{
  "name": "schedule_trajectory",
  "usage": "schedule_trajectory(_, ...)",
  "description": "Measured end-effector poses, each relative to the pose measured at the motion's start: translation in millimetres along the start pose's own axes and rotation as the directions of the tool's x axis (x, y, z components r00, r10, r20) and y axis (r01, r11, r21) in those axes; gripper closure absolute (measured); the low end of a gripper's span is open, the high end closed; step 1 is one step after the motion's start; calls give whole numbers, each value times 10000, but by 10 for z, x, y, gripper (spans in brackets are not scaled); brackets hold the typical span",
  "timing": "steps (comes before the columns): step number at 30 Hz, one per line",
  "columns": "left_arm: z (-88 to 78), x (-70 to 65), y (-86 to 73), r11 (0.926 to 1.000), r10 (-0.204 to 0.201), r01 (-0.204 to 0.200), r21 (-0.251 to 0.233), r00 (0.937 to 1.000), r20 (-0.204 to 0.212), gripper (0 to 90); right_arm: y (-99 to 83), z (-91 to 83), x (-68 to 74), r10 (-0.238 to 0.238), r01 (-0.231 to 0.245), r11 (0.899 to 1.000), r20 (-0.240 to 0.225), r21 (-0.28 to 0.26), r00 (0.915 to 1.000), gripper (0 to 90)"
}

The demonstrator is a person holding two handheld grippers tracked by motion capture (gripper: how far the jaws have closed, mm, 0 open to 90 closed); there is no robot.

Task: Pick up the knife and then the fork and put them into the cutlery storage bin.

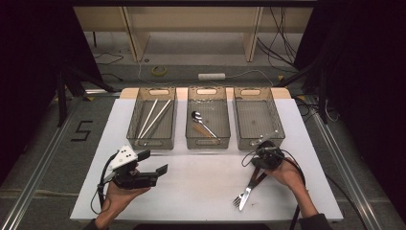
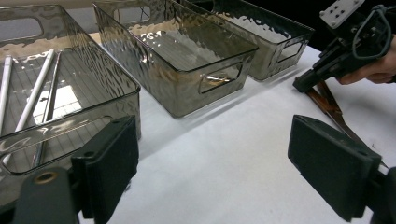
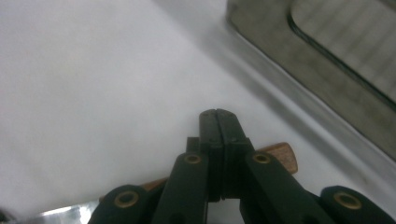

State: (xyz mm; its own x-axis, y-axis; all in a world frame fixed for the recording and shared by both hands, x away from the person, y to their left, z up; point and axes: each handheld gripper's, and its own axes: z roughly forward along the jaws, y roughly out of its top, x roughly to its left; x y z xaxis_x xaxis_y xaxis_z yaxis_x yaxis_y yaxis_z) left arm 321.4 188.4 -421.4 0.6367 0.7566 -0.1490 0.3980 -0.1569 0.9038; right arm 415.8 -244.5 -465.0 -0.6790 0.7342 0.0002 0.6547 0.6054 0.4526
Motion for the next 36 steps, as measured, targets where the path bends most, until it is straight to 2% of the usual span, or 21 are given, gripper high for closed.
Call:
schedule_trajectory(6,9,-9,0,10000,27,-27,8,10000,1,159,-201,-119,-50,394,-397,9990,148,188,9991,900)
schedule_trajectory(11,7,-8,-2,10000,73,-73,52,10000,-20,159,-325,-204,-36,475,-485,9977,224,468,9986,900)
schedule_trajectory(20,10,-19,-6,9999,108,-108,53,9999,-47,159,-495,-333,66,187,-206,9937,190,1102,9996,900)
schedule_trajectory(28,16,-27,-7,9997,212,-211,124,9998,-48,159,-663,-464,124,41,-73,9900,226,1411,9997,900)
schedule_trajectory(36,27,-26,-9,9998,175,-174,123,9998,-63,159,-696,-530,159,-374,334,9845,200,1720,9991,900)
